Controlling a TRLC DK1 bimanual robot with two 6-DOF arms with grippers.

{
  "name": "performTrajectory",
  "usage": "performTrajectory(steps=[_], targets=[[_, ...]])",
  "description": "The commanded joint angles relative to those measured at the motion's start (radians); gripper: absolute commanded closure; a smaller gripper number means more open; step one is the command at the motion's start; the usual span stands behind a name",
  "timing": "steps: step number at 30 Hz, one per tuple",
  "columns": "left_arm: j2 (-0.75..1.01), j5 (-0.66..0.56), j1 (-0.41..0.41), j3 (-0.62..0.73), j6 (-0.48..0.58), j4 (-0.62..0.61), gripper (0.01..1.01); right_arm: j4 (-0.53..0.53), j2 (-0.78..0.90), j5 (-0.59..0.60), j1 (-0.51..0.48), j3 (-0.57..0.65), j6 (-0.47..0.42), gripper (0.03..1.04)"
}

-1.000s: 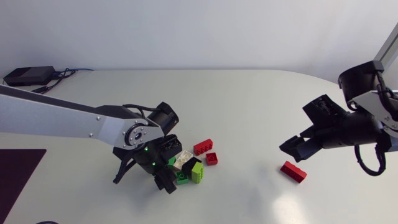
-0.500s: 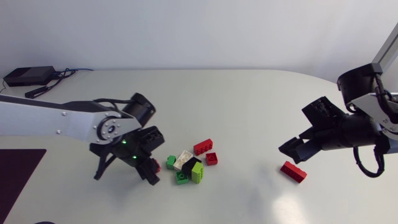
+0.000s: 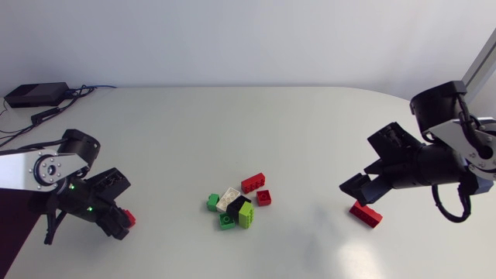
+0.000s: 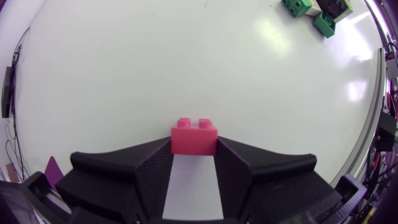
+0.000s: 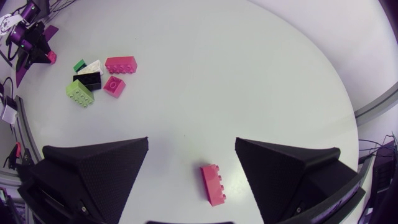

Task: Sort duplo bricks by size, large to the right and small to the left

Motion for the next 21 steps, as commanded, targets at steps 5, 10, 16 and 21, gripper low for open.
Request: performTrajectory(steps=[5, 10, 16, 21], targets=[[0.052, 0.017, -0.004, -0.043, 0.039, 0.007, 0.713, 0.008, -0.022, -0.006, 0.006, -0.038, 0.027, 0.06], [0.041, 0.017, -0.030, -0.008, 0.042, -0.016, 0.034, 0.002, -0.042, -0.005, -0.005, -0.048, 0.021, 0.06], [-0.051, 0.077, -0.064, 0.215, 0.053, -0.222, 0.043, -0.003, -0.050, -0.005, -0.018, -0.050, 0.013, 0.06], [-0.039, 0.114, -0.213, 0.311, 0.044, -0.262, 0.043, -0.002, -0.049, -0.005, -0.020, -0.056, 0.018, 0.06]])
